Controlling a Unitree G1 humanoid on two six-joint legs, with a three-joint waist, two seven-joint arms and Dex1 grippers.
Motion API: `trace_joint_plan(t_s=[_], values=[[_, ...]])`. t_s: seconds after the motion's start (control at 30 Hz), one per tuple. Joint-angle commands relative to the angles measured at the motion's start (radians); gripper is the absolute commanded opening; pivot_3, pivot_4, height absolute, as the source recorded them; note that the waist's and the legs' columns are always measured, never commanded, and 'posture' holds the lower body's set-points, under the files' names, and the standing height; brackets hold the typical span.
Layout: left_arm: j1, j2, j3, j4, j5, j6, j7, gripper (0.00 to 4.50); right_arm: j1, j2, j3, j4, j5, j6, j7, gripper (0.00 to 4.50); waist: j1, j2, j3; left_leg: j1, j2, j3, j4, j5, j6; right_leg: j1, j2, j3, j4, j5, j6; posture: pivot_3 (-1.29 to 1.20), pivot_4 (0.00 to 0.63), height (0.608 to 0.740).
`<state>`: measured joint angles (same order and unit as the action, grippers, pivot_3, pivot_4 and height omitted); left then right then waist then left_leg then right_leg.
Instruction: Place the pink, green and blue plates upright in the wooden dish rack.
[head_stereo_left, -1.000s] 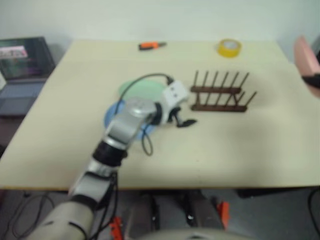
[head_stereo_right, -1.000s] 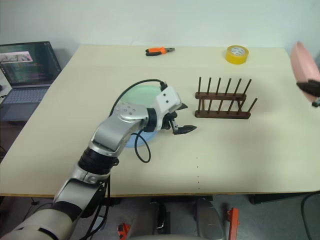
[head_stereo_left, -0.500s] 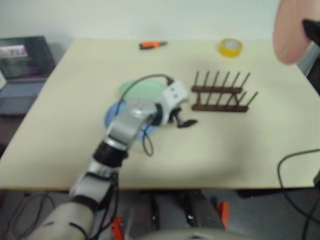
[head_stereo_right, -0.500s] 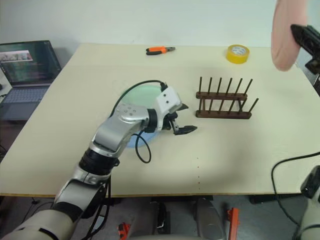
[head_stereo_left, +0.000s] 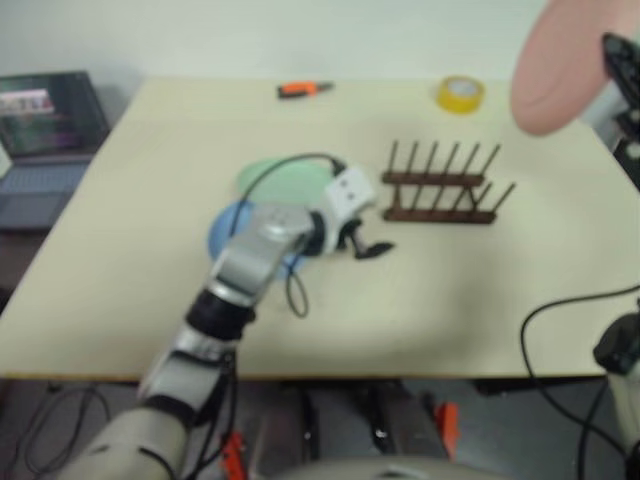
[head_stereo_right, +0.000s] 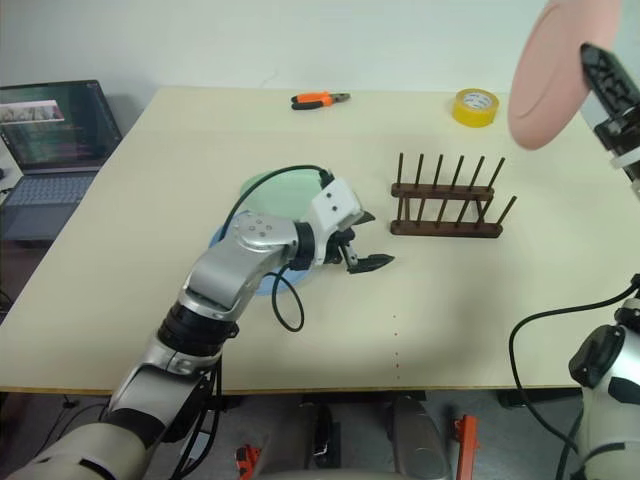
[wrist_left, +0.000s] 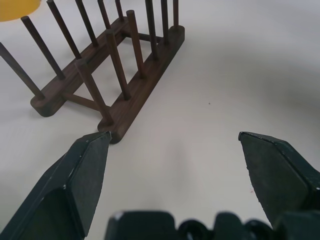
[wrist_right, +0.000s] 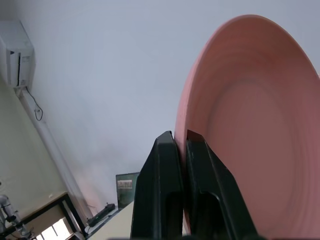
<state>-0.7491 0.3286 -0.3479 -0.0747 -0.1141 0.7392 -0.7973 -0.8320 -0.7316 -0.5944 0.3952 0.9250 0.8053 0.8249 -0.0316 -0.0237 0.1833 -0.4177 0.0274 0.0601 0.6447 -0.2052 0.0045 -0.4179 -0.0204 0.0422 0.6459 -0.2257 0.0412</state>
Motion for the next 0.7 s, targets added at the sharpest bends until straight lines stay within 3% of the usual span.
trace_joint_plan(t_s=[0.03, 0.7], values=[[-0.001, -0.001, -0.001, -0.059, -0.011, 0.009, 0.004, 4.50, 0.003, -0.008, 0.002, -0.032, 0.011, 0.006, -0.003, 0.02, -0.001, 0.000, 0.000, 0.000, 0.000, 0.000, 0.000, 0.000, 0.000, 0.000, 0.000, 0.000, 0.000, 0.000, 0.000, 0.00, 0.150, 0.740], [0.013, -0.002, -0.009, -0.080, -0.008, 0.034, 0.015, 4.50, 0.040, 0.006, 0.034, -0.038, -0.023, 0.011, -0.044, 0.02, 0.000, 0.000, 0.000, -0.001, 0.000, 0.000, 0.000, 0.000, 0.000, -0.001, 0.000, 0.000, 0.000, 0.000, 0.000, 0.00, 0.150, 0.740]])
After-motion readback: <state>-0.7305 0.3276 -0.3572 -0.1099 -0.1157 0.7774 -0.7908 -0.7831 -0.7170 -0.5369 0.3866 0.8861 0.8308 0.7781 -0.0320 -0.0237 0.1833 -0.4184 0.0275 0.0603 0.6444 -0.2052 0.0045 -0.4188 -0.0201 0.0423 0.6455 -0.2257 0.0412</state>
